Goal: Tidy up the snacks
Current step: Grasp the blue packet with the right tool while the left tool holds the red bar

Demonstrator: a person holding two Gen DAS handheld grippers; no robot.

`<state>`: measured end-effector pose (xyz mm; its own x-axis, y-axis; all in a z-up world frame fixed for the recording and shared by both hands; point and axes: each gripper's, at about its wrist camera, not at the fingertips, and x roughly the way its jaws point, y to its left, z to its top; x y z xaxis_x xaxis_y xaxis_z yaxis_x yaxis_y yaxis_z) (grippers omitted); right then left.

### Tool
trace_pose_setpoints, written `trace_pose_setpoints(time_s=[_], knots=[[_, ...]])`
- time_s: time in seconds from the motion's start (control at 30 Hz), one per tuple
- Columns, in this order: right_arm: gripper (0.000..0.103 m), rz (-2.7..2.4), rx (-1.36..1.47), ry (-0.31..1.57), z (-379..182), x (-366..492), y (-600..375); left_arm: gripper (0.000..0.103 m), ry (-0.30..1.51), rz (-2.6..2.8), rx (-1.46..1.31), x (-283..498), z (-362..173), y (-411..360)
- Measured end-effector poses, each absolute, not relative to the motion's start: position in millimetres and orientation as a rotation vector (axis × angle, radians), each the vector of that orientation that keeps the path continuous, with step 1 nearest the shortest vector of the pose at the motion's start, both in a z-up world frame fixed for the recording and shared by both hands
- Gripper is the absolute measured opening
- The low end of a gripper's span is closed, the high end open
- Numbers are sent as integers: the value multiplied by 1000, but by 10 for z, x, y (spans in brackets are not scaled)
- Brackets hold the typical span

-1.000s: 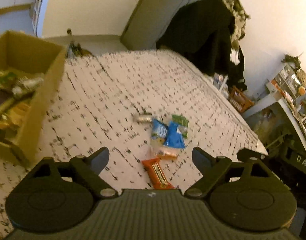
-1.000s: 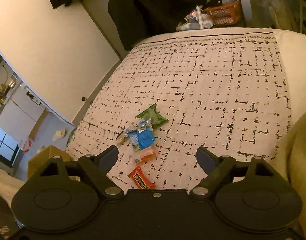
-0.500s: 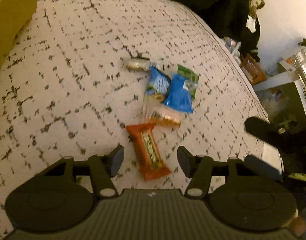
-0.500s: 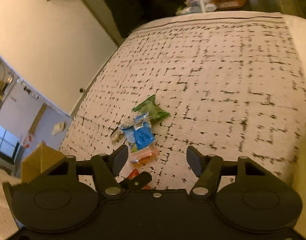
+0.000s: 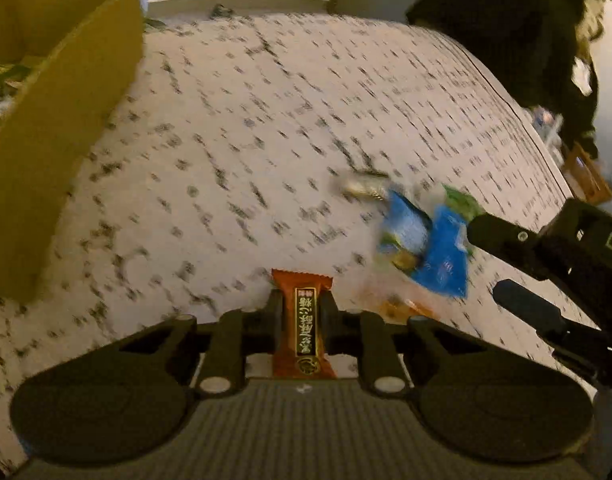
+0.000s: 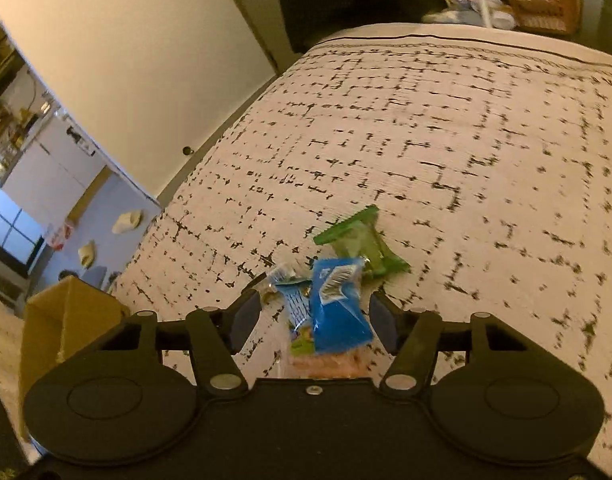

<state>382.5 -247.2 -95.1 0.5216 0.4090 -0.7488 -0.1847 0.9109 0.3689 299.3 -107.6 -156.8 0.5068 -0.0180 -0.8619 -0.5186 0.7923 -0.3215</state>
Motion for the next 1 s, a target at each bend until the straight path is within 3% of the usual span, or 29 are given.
trace_pose_setpoints(time_s=[0.17, 0.23, 0.27, 0.3, 0.4, 0.7, 1.0], knots=[[60, 359, 207, 922, -1028, 3872, -2309, 17, 995, 362, -652, 2974, -1568, -797], [55, 364, 198, 901, -1049, 3888, -2265, 17, 984, 378, -666, 2959, -1524, -701], [42, 364, 189, 893, -1060, 3892, -2242, 17, 972, 383, -665, 2949, -1484, -652], [22, 367, 173, 895, -1075, 3898, -2210, 17, 959, 389, -656, 2943, -1439, -612], [0, 375, 139, 925, -1074, 3868, -2150, 17, 928, 401, -644, 2920, -1325, -499], [0, 430, 181, 814, -648, 3577, -2009, 17, 869, 401, -662, 2741, -1036, -336], [0, 369, 247, 813, -591, 3590, -2215, 17, 806, 393, -647, 2502, -784, -242]])
